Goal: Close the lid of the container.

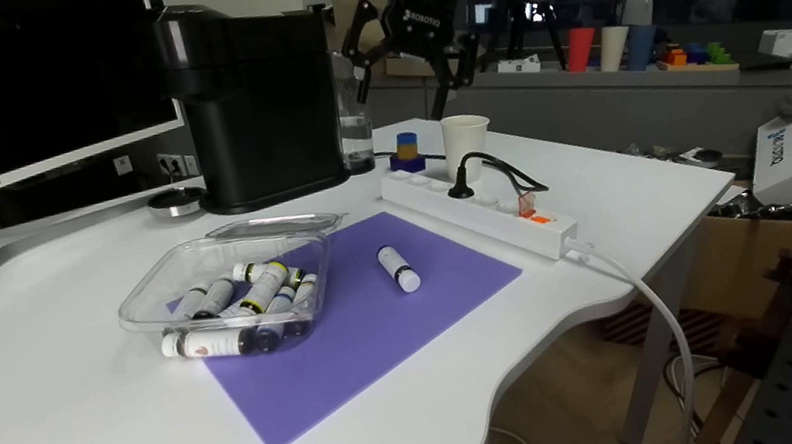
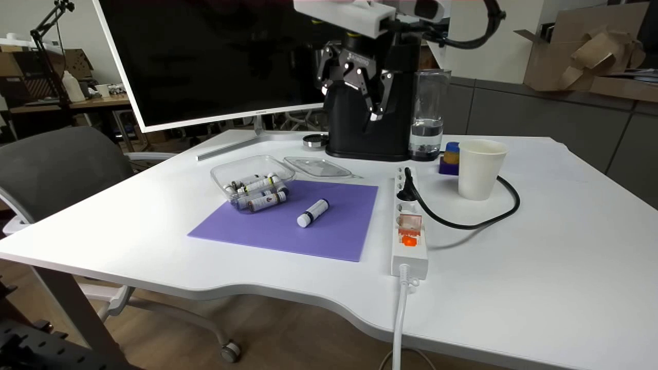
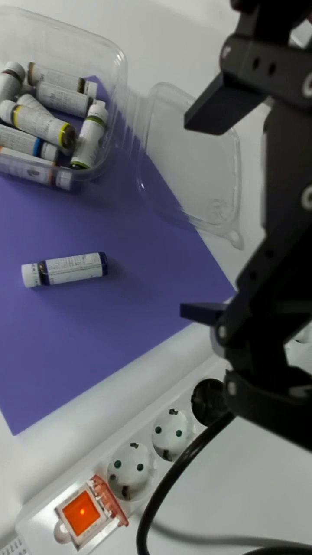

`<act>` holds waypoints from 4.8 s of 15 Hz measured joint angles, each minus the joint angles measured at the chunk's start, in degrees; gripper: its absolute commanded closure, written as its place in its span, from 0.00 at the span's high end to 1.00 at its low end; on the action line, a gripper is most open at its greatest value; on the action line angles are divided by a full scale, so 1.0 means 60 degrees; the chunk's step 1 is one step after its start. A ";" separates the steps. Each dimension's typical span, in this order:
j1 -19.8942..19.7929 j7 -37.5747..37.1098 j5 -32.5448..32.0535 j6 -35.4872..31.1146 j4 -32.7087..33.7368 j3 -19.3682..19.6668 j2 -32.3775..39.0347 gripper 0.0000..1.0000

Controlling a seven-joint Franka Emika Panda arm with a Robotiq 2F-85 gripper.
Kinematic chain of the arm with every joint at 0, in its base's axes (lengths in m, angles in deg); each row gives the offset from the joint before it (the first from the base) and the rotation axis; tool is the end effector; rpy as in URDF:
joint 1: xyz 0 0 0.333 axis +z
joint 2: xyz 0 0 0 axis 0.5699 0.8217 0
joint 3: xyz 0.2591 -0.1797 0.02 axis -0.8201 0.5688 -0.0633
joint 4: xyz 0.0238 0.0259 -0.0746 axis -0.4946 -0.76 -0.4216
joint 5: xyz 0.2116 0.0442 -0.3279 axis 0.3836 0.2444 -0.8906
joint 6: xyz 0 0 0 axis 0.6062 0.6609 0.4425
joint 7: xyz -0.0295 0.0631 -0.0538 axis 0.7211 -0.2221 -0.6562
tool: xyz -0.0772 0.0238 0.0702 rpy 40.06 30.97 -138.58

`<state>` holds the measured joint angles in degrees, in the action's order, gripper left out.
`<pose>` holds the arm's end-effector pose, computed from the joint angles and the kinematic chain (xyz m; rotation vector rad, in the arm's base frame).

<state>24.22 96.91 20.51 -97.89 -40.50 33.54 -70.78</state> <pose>0.5293 -0.1745 0.2664 -2.7504 0.6399 -0.0188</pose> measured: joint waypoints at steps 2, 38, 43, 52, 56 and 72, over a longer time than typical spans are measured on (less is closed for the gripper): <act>-0.0285 -0.0034 0.0224 0.0061 0.0731 -0.0086 0.0800 1.00; -0.0568 -0.0988 -0.0306 0.0716 0.6420 -0.2064 0.6287 1.00; -0.0888 -0.0553 0.0067 0.0352 0.6319 -0.2532 0.6334 1.00; -0.1776 0.2040 0.0867 -0.0353 0.5506 -0.3774 0.5879 1.00; -0.2257 0.3578 0.1461 0.0298 0.4899 -0.4248 0.5304 1.00; -0.1127 0.7162 0.1121 0.2964 0.3854 -0.2747 0.3512 1.00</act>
<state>17.45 139.89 27.24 -80.10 -17.37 17.06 -49.71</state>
